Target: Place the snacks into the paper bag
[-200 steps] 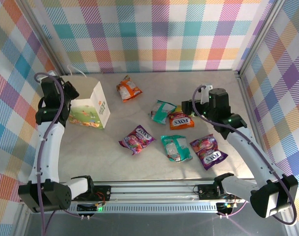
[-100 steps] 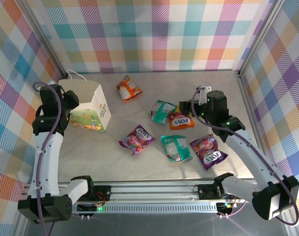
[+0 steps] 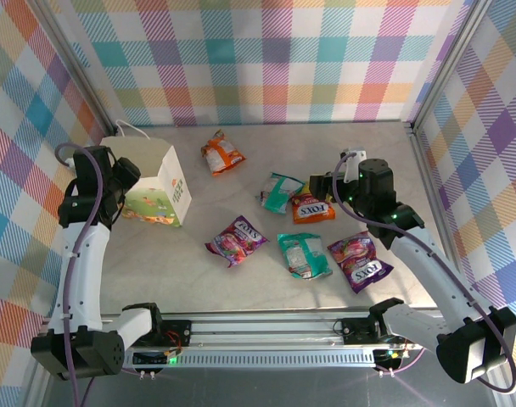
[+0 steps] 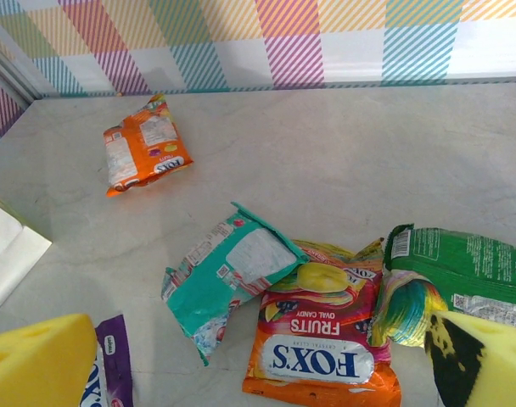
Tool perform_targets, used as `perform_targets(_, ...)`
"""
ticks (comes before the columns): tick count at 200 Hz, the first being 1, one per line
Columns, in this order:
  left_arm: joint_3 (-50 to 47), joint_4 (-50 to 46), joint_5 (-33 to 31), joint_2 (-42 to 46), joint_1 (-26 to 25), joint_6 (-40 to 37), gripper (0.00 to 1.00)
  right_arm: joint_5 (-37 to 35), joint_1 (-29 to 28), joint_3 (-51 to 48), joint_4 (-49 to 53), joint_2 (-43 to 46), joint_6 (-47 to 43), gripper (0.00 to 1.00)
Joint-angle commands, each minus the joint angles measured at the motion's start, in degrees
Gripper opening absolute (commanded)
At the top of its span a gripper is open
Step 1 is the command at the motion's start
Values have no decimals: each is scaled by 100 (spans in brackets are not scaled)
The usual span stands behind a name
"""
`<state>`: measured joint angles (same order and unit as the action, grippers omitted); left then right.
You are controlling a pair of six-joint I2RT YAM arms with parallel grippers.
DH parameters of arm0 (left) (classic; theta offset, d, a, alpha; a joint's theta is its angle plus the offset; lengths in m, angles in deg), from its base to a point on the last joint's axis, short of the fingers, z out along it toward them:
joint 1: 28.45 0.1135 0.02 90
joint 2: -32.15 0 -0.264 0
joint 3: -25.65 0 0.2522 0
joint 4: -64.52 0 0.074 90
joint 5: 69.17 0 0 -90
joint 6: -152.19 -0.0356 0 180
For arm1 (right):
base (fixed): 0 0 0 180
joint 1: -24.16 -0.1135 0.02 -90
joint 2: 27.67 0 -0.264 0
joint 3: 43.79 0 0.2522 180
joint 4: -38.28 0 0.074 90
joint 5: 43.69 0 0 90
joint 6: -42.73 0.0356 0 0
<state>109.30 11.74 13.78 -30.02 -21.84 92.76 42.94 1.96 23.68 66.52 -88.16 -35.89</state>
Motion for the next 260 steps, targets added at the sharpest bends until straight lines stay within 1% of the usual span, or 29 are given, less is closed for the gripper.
perform_targets(1, -19, 43, 67, -138, -25, 585, 56, -4, -39, 35, -269, -7, 106, 99)
perform_targets(25, -37, 226, 66, -222, -61, 893, 55, -15, -39, 25, -246, -33, 93, 99)
perform_targets(46, 46, 172, 8, -351, -129, 1036, 53, -74, -40, 45, -176, -59, 50, 99)
perform_targets(74, 222, 112, -3, -588, -383, 970, 52, -124, -39, 14, -183, -59, 3, 99)
perform_targets(96, 407, -70, -107, -752, -559, 924, 48, -104, -37, -3, -252, -93, -42, 99)
perform_targets(119, 419, -166, -126, -772, -591, 975, 42, -91, -39, 99, -181, -173, -126, 99)
perform_targets(155, 440, -362, -187, -663, -591, 966, 40, -62, -39, 96, -151, -123, -135, 99)
perform_targets(190, 575, -652, -214, -661, -591, 788, 28, -32, -35, 68, -154, -108, -84, 99)
perform_targets(204, 631, -732, -214, -672, -582, 721, 17, -16, -38, 78, -140, -112, -57, 99)
perform_targets(218, 716, -844, -195, -711, -582, 602, 10, 8, -39, 93, -122, -112, -48, 99)
perform_targets(260, 1059, -1093, 213, -973, -479, 239, 7, -1, -39, 103, -75, -60, -57, 99)
